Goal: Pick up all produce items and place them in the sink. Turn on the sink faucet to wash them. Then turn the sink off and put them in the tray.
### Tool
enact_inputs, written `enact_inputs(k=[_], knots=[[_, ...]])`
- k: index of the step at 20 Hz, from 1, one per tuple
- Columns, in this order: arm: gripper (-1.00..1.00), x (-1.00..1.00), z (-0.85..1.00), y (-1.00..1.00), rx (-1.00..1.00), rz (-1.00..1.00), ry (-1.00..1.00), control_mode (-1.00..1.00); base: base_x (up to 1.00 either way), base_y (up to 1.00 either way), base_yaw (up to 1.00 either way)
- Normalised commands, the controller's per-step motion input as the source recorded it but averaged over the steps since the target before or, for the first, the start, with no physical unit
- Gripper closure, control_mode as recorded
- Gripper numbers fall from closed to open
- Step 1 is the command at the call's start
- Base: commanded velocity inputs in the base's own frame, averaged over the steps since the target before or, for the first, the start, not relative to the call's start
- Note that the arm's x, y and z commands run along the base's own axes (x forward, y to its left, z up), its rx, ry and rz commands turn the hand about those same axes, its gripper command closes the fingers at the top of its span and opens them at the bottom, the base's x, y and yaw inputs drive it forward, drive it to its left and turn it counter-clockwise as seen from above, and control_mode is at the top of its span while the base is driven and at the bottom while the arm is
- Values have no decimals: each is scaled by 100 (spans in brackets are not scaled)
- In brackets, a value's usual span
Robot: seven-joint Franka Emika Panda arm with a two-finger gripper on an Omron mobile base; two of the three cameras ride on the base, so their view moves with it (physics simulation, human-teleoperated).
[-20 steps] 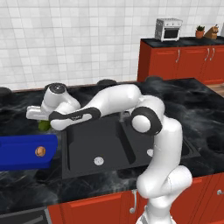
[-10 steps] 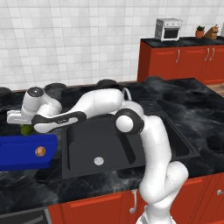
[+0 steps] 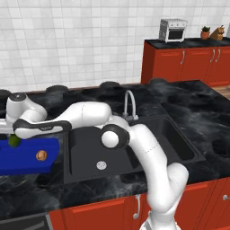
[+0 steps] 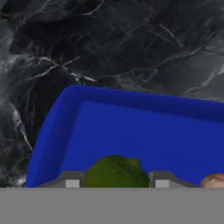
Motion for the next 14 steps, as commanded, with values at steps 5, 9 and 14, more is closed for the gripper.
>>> enact_inputs(k=[5,9,14], knots=[[100,0,-45,18,-2,3,11,-100,0,0,0],[100,0,-53,4,-2,4,5,-100,0,0,0],[100,0,-48,1,-4,4,3,-100,0,0,0]])
